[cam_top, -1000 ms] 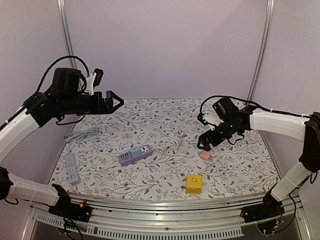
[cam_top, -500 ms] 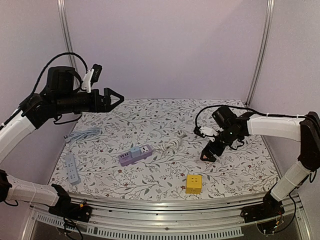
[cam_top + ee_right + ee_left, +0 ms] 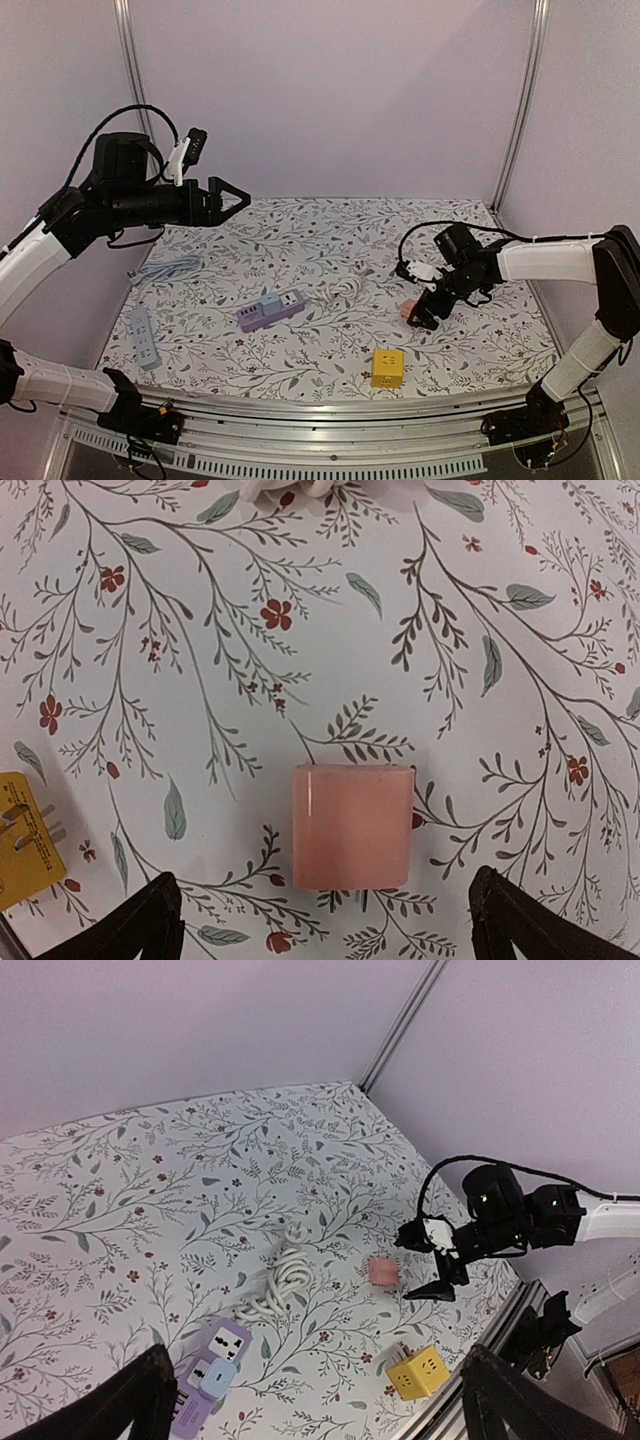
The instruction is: Insert the plug
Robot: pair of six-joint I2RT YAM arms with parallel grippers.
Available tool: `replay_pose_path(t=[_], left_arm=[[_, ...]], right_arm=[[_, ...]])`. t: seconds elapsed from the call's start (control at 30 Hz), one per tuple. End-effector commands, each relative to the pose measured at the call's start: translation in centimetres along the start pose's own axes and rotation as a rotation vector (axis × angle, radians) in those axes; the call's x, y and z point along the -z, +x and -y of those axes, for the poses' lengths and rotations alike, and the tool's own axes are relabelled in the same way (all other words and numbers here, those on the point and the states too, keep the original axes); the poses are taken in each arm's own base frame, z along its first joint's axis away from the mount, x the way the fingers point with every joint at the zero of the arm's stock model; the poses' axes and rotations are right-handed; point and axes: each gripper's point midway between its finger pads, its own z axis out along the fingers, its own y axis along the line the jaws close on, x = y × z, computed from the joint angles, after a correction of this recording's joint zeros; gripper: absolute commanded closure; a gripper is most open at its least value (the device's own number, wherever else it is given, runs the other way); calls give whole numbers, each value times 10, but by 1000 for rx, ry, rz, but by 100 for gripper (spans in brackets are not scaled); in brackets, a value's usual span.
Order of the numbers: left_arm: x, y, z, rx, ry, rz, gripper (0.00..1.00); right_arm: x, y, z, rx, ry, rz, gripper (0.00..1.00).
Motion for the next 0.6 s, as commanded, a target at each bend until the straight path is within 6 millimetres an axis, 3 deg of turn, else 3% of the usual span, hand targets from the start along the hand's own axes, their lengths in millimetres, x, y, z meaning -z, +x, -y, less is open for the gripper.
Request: replay_pose_path(t=[0.0,0.27,0.57], left_arm=[[2,-8,4,-3,21,25,1],[-9,-10,5,5,26,16,1],[-19,-12,3,43,24,18,1]], right_arm=[[-4,-4,5,-8,-20,57,1],[-11,-3,8,-14,-70,104,5],[-25,13,5,-17,-118,79,12]])
